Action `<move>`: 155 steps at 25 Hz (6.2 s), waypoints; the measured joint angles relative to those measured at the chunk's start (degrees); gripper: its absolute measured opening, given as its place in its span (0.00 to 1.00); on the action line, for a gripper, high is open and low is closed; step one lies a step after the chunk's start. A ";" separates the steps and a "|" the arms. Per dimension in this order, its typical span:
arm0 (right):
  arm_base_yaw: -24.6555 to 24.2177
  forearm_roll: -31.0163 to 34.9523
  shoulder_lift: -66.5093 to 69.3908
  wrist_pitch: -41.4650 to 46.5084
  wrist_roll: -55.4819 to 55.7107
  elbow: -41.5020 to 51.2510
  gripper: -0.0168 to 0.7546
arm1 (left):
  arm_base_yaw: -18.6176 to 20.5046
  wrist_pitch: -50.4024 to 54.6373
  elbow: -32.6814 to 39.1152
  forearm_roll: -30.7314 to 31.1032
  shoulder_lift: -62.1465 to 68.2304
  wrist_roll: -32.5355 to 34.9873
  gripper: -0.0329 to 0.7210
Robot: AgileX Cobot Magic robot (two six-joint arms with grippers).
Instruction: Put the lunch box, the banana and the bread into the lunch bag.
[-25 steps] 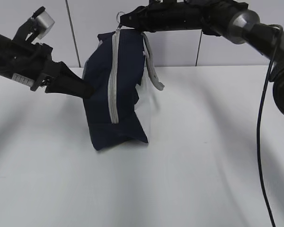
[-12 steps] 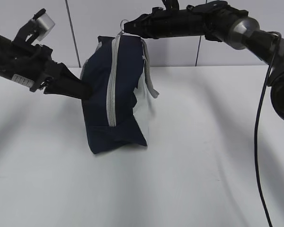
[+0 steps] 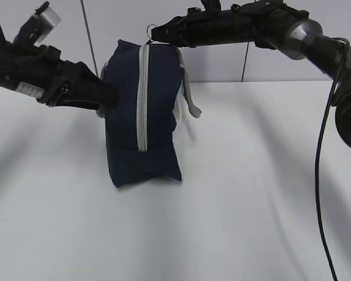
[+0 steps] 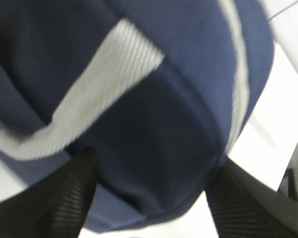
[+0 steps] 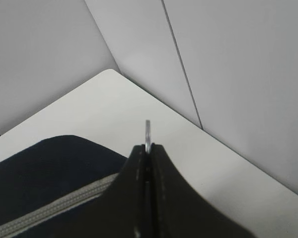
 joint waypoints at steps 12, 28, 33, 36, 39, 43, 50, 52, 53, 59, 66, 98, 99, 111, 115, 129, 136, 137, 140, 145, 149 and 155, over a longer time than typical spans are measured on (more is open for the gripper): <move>-0.09 0.00 0.00 -0.57 0.11 0.00 0.00 | 5.64 -10.49 -1.34 -15.94 -7.48 -0.80 0.67; -0.09 0.00 0.00 -0.68 0.33 0.00 0.00 | 1.99 -12.42 -19.07 -18.50 14.39 -9.88 0.66; -0.09 0.00 0.00 -0.68 0.33 0.00 0.00 | 1.19 -12.96 -19.20 -18.55 15.52 -10.12 0.63; -0.09 0.00 0.00 -0.68 0.42 0.00 0.00 | 0.24 -13.54 -19.24 -18.55 15.52 -10.17 0.62; -0.09 0.00 0.00 -0.68 0.42 0.00 0.00 | -0.35 -13.86 -19.37 -18.55 15.52 -10.27 0.60; -0.09 0.00 0.00 -0.68 0.55 0.00 0.00 | -0.35 -14.37 -19.37 -18.55 15.52 -10.27 0.49; -0.09 0.00 0.00 -0.68 0.55 0.00 0.00 | -1.61 -15.29 -19.37 -18.79 15.52 -10.27 0.37; -0.09 0.00 0.00 -0.68 0.55 0.00 0.00 | -2.15 -16.00 -19.37 -18.83 15.52 -10.27 0.31; -0.09 0.00 0.00 -0.68 0.55 0.00 0.00 | -2.38 -16.26 -19.37 -18.90 15.52 -10.27 0.27; -0.09 0.00 0.00 -0.68 0.55 0.00 0.00 | -2.60 -16.98 -19.37 -18.79 15.65 -10.27 0.08; -0.13 0.00 0.00 -1.17 0.91 -0.64 0.00 | -2.60 -15.79 -19.37 -18.47 15.55 -8.53 0.07; -2.98 3.38 2.85 -2.99 7.27 -3.50 0.00 | -2.71 -4.09 -19.37 -15.94 10.89 8.22 0.07; -2.98 3.74 3.11 -2.99 7.27 -3.57 0.00 | -2.71 -3.85 -19.37 -15.94 10.89 8.32 0.07; -3.46 3.79 6.20 -2.39 8.34 -3.35 0.00 | -2.71 -3.14 -19.37 -15.53 10.89 8.83 0.07; -3.46 2.95 6.51 -2.37 8.58 -3.35 0.00 | -2.71 -3.42 -19.37 -15.40 10.89 8.83 0.07; -5.44 1.78 6.85 -3.99 9.52 -8.13 0.61 | -2.95 -10.05 -19.49 -17.41 9.65 7.83 0.70; -5.80 5.65 5.85 -8.24 9.52 -9.15 0.70 | -2.95 -12.30 -19.49 -14.94 9.65 7.72 0.76; -5.80 4.47 5.73 -9.08 9.52 -9.29 0.70 | -2.95 -12.78 -19.49 -13.54 9.65 7.44 0.76; -6.01 0.44 4.79 -12.01 11.10 -9.31 0.70 | -2.95 -14.80 -19.49 -9.94 9.26 4.32 0.77; -7.27 -0.01 -0.76 -13.19 13.21 -8.28 0.70 | -2.95 -16.31 -19.49 -2.82 5.87 -1.79 0.77; -7.63 -0.01 -9.74 -13.31 13.32 -1.20 0.70 | -2.95 -15.55 -19.49 5.42 2.32 -11.28 0.77; -7.63 -0.01 -21.93 -13.31 13.32 16.63 0.70 | -2.95 -7.86 -19.49 19.25 -2.01 -25.83 0.75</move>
